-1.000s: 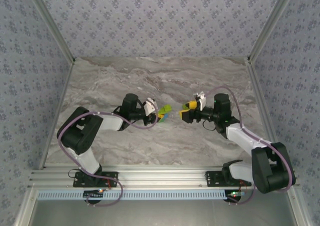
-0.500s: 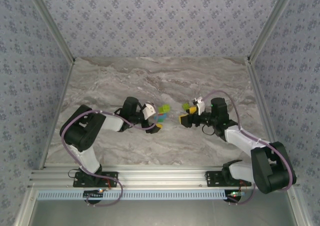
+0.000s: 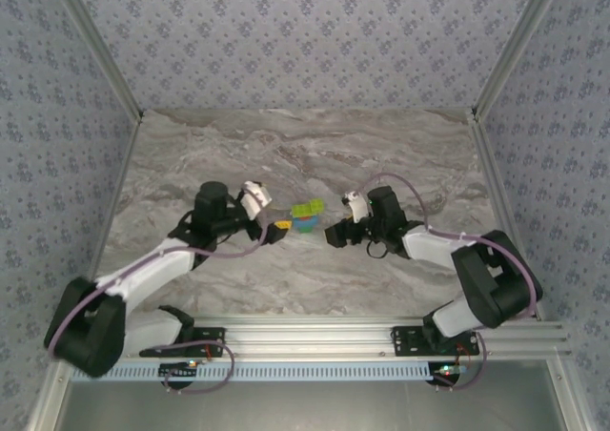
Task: Assemble a carrot with lego
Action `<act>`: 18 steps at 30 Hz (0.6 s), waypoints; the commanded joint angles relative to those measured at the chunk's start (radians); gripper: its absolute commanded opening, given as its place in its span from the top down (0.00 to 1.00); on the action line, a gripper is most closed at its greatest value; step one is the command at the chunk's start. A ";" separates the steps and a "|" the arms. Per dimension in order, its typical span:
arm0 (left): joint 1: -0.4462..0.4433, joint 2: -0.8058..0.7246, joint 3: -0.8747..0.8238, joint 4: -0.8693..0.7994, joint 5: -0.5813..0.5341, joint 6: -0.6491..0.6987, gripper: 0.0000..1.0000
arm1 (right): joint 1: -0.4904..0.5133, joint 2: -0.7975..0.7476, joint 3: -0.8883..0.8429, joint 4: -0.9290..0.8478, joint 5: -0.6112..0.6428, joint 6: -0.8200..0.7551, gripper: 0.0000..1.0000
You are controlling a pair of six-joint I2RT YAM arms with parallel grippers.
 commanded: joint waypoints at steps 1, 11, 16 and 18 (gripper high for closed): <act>0.053 -0.133 -0.082 -0.068 -0.134 -0.109 0.02 | 0.015 0.060 0.077 -0.012 0.101 0.053 0.21; 0.099 -0.234 -0.188 0.007 -0.214 -0.237 0.03 | 0.020 0.155 0.214 -0.079 0.165 0.059 0.22; 0.101 -0.213 -0.179 0.013 -0.207 -0.235 0.02 | 0.019 0.181 0.248 -0.106 0.191 0.056 0.22; 0.101 -0.212 -0.178 0.011 -0.206 -0.233 0.02 | 0.019 0.194 0.264 -0.116 0.207 0.053 0.22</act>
